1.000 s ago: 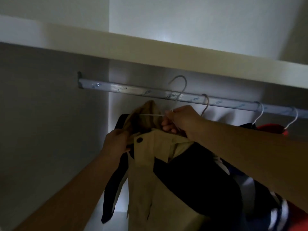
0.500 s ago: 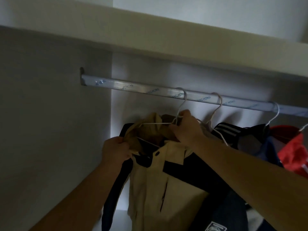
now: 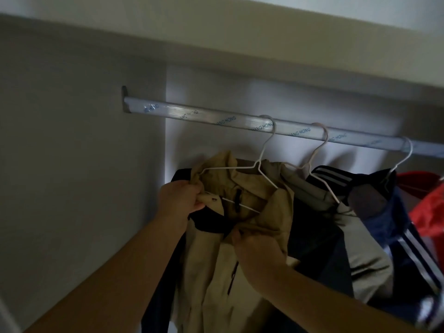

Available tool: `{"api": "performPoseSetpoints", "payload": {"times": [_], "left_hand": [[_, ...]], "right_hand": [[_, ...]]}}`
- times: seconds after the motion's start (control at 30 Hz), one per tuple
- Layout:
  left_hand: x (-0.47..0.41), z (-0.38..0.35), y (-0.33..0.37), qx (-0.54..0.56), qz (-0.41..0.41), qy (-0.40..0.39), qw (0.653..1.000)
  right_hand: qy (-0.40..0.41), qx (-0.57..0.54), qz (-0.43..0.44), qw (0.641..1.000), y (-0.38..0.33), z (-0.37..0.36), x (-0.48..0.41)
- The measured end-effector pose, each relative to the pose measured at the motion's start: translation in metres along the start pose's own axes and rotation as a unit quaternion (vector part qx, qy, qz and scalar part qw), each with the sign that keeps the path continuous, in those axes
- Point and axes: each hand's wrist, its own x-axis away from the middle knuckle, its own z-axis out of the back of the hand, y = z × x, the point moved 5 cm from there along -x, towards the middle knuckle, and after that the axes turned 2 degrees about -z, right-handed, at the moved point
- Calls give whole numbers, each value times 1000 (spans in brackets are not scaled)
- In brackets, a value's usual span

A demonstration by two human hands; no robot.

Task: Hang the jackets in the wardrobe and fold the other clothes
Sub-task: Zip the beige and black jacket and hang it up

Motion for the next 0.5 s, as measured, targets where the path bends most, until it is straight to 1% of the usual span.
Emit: {"api": "performPoseSetpoints", "payload": {"times": [0.03,0.07,0.13,0.17,0.27,0.33,0.43,0.47,0.5], "left_hand": [[2,-1,1,11,4,0,1000],[3,-1,1,21,9,1,1000],[4,0,1,36,17,3,999],[5,0,1,41,18,4,999],[7,2,2,45,14,7,999],[8,3,4,48,11,8,999],[10,7,4,52,1,16,999],[10,7,3,51,-3,18,999],[11,7,2,52,-6,18,998]], "right_hand": [[19,-83,-34,996,-4,-2,-4],[32,-179,-68,981,-6,-7,-6],[64,-353,-111,927,-14,-18,-9],[92,-403,-122,902,-18,-22,-11],[195,-440,-151,864,-17,-28,-15],[224,-445,-181,848,-17,-37,-14],[163,-435,-232,855,-26,-56,-12],[156,-437,-241,852,-30,-58,-12],[165,-471,-253,828,-32,-58,-12]]}}
